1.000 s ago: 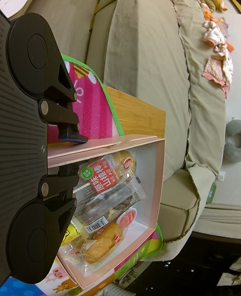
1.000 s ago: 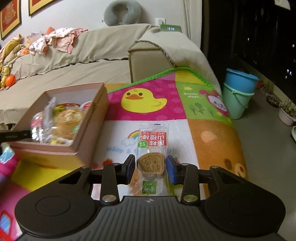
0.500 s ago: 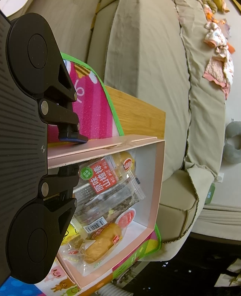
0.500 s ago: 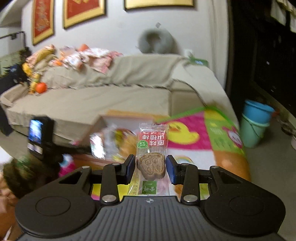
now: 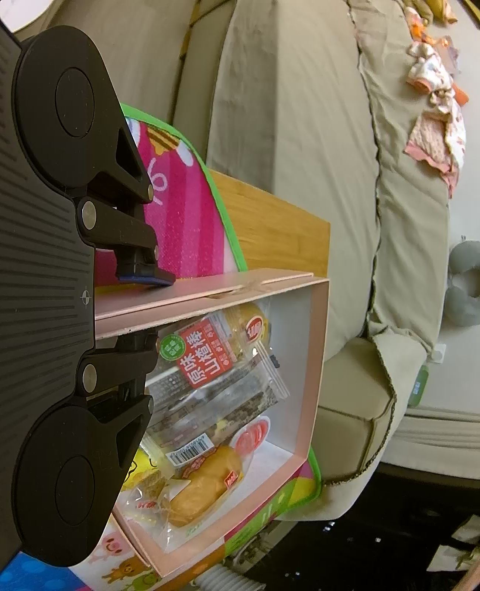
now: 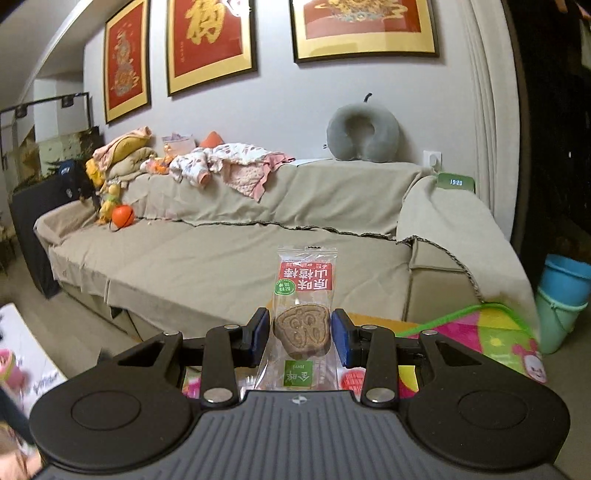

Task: Organize objects
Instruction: 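Lift the cookie packet and carry it over the pink box with the right tool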

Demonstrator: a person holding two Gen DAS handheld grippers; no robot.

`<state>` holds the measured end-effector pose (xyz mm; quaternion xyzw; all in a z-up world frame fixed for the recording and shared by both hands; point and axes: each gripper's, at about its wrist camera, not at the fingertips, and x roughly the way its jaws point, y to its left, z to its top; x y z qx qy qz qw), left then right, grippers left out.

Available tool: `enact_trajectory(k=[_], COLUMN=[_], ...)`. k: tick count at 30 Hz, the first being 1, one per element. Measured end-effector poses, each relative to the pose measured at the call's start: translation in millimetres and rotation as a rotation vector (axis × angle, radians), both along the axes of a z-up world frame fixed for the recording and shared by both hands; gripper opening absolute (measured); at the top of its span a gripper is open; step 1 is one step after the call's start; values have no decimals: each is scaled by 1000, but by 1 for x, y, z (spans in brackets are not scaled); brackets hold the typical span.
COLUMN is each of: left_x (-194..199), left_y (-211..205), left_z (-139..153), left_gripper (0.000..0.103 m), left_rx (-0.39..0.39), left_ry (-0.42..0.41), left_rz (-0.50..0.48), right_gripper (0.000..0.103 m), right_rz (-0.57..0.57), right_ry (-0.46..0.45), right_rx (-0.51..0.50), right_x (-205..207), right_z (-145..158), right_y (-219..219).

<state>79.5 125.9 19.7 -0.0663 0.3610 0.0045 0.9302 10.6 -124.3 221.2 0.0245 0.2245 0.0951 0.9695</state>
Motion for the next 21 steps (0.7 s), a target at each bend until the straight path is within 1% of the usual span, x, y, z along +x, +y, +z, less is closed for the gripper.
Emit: enact_trajectory(k=[3,6,9,14,21], left_x=[0,-1,-2,-2,-3], left_y=[1,1,3,4,5], left_z=[0,0,-1,-2,-2], left_gripper=[19,19,19,19,20], left_rx=[-3,-6,-9,-17,-20], left_ry=[-1,-3,-8,-12,-12], left_rz=[-4,-9,-15,-21,-22], right_gripper=[36,36,36,36,37], right_rz=[-15,-54,-81,-80,-77], right_ry=[15,48,56,90,134], right_rx=[39,97,98,65,98], right_x=[28,51,67,77,88], right_z=[1,-6,-16,-35,-54], right_y=[-1,-6,-4,4,-1])
